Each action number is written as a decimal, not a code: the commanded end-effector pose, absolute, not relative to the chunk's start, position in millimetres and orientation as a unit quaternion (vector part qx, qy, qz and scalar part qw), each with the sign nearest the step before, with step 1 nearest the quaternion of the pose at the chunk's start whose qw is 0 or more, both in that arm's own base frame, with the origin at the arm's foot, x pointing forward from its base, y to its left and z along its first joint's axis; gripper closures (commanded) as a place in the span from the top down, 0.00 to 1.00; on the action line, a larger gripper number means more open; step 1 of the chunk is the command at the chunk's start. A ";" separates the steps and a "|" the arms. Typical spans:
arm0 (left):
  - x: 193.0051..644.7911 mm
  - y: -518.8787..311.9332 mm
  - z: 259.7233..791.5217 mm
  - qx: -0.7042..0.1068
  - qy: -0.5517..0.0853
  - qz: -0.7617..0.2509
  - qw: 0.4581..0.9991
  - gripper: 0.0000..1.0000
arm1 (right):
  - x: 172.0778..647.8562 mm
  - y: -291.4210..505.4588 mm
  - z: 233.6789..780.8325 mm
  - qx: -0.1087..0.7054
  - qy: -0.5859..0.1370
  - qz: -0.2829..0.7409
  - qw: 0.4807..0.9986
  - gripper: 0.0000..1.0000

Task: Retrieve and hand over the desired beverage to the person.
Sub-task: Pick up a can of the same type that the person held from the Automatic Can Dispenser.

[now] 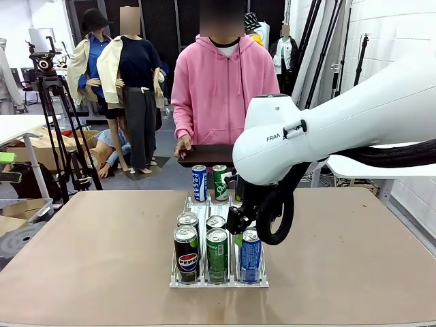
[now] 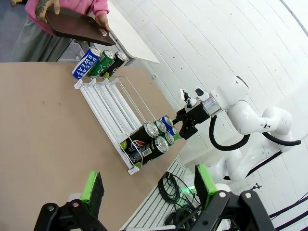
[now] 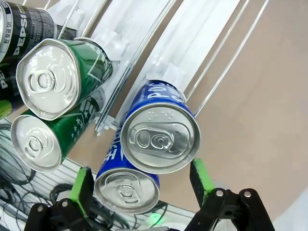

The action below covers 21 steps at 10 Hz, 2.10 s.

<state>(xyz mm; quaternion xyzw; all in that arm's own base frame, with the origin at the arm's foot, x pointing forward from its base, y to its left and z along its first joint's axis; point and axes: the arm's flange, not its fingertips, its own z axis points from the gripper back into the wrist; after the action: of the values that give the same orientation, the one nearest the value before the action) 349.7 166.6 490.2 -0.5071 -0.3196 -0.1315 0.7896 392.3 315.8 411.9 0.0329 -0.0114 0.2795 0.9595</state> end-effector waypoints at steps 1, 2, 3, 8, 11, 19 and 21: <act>348.5 168.1 491.6 -0.513 -0.324 -0.132 0.784 1.00 | 390.7 324.0 401.5 0.017 -0.022 0.272 0.962 1.00; 348.5 168.1 491.6 -0.513 -0.324 -0.132 0.784 1.00 | 390.3 326.1 397.2 0.015 -0.014 0.276 0.961 1.00; 348.5 168.1 491.6 -0.513 -0.324 -0.132 0.784 1.00 | 390.6 327.0 396.2 0.013 -0.013 0.276 0.961 1.00; 348.5 168.1 491.6 -0.513 -0.324 -0.132 0.784 1.00 | 390.2 329.3 398.9 -0.002 -0.009 0.290 0.957 0.62; 348.5 168.1 491.6 -0.513 -0.324 -0.132 0.784 1.00 | 390.5 329.1 400.2 -0.003 -0.005 0.295 0.955 0.10; 348.5 168.1 491.6 -0.513 -0.324 -0.132 0.784 1.00 | 388.6 325.2 401.1 0.012 -0.006 0.300 0.954 0.00; 348.5 168.1 491.6 -0.513 -0.324 -0.132 0.784 1.00 | 388.8 325.1 401.2 0.013 -0.006 0.299 0.954 0.00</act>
<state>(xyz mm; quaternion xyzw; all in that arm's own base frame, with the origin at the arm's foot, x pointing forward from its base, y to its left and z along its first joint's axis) 349.7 166.7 490.2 -0.5070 -0.3196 -0.1314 0.7896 388.8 325.1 401.2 0.0129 -0.0056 0.2986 0.9543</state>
